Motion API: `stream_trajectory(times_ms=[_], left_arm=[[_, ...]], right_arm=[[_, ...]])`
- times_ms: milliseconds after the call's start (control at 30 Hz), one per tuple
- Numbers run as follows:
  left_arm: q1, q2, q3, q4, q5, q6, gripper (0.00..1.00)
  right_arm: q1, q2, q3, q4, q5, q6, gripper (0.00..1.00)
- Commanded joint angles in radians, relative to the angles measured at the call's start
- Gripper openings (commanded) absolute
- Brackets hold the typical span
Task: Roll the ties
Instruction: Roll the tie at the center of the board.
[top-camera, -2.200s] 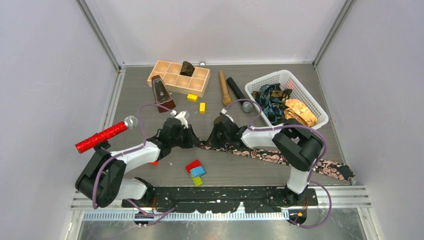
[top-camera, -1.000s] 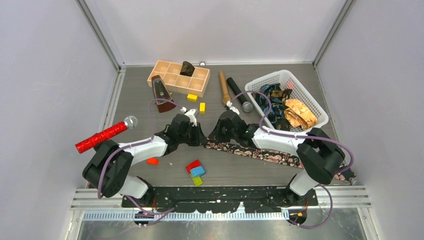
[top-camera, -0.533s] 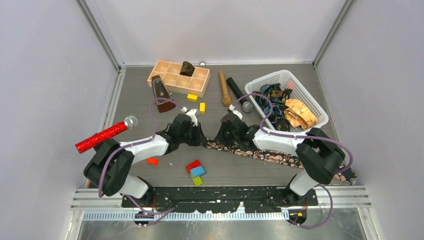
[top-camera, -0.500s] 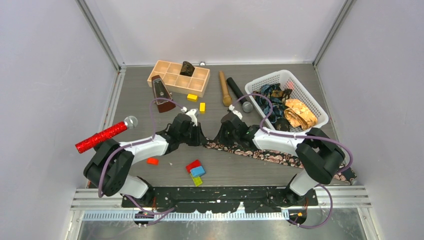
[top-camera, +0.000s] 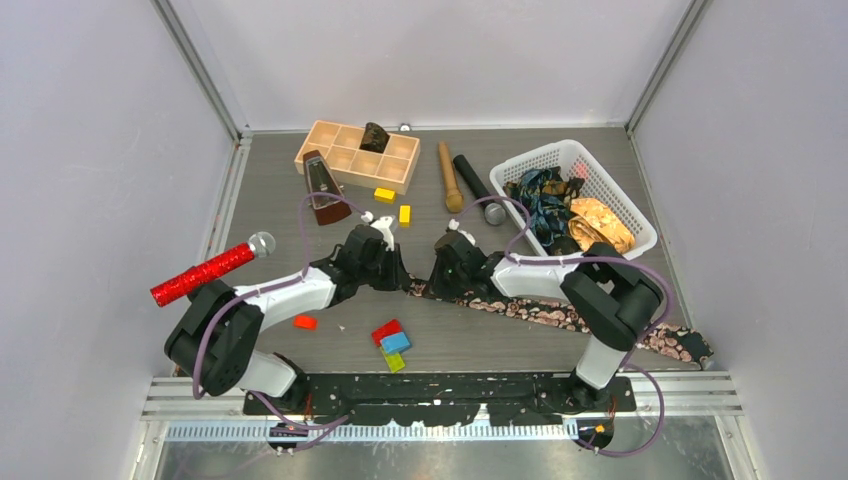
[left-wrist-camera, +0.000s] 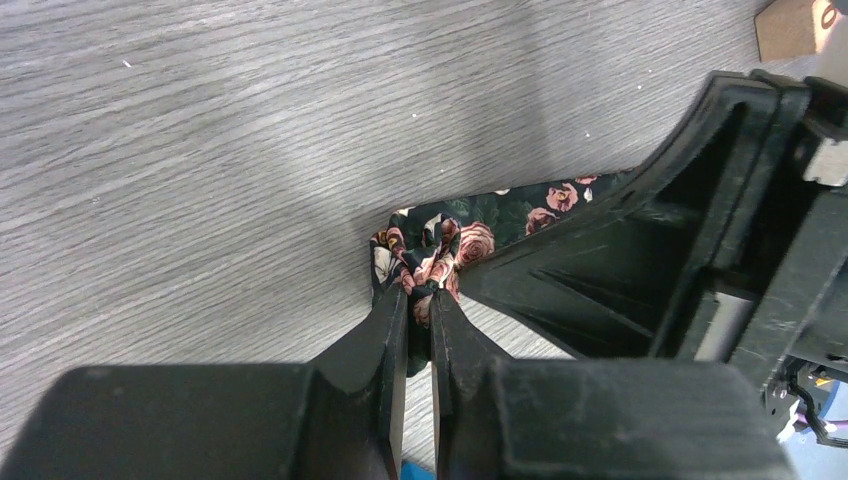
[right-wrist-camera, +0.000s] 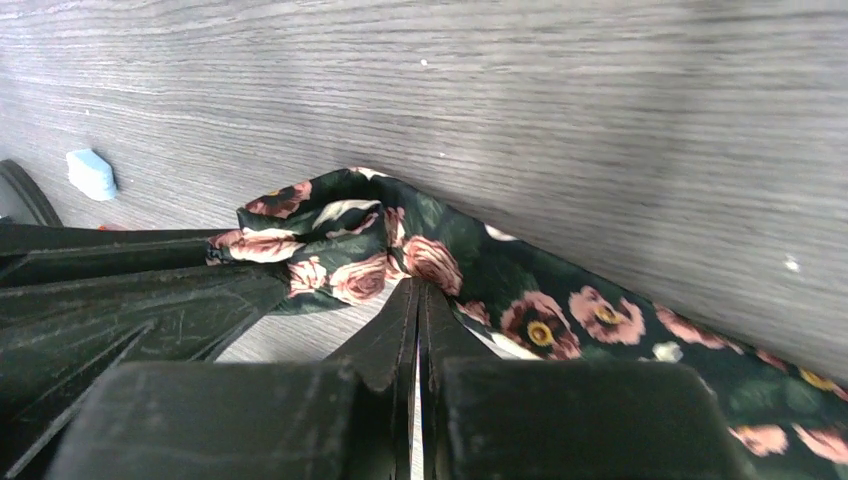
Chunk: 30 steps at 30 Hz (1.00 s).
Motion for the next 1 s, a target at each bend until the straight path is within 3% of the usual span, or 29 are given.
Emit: stream_trajectory(times_ms=[0, 600, 967], left_arm=[[-0.005, -0.027, 0.033, -0.012, -0.011, 0.025, 0.04], [-0.006, -0.025, 0.038, -0.024, -0.015, 0.039, 0.04], [-0.005, -0.021, 0.044, -0.029, -0.038, 0.053, 0.03]], right_arm=[[-0.001, 0.043, 0.046, 0.121, -0.054, 0.023, 0.04], [-0.001, 0.091, 0.089, 0.166, -0.098, 0.021, 0.04], [-0.001, -0.032, 0.054, 0.048, 0.007, -0.020, 0.04]])
